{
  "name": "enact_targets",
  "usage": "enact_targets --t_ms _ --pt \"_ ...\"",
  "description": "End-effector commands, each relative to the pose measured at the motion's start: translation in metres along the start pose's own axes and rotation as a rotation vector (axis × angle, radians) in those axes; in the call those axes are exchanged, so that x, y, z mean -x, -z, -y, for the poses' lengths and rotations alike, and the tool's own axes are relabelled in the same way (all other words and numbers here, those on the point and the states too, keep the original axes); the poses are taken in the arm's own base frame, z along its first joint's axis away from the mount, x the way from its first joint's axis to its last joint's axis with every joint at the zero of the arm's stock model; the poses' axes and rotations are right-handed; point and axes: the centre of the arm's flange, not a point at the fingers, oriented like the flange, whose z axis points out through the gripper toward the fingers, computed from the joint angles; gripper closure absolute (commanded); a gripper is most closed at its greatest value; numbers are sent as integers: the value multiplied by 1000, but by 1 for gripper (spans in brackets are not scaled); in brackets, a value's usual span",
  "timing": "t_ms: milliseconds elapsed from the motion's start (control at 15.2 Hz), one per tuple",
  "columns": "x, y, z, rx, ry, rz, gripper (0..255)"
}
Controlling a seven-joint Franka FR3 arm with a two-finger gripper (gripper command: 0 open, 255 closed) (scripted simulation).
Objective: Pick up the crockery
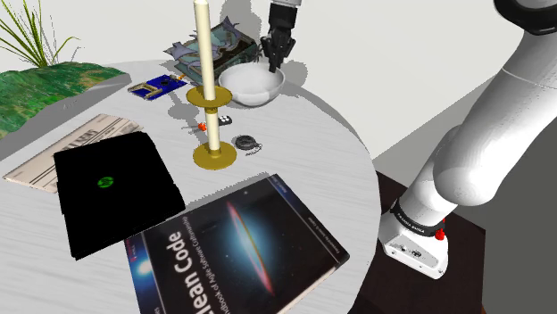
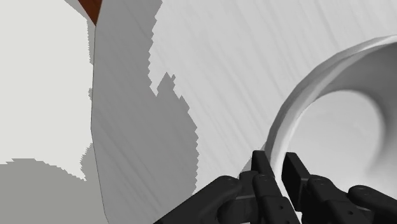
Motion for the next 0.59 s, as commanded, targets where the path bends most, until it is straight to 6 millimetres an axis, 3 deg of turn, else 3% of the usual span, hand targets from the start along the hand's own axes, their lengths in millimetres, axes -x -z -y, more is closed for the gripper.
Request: enact_targets --t_ms 0,396,528 --pt "0 13 1 0 0 0 255" --pt "1 44 4 0 0 0 255" --pt "1 45 5 0 0 0 255"
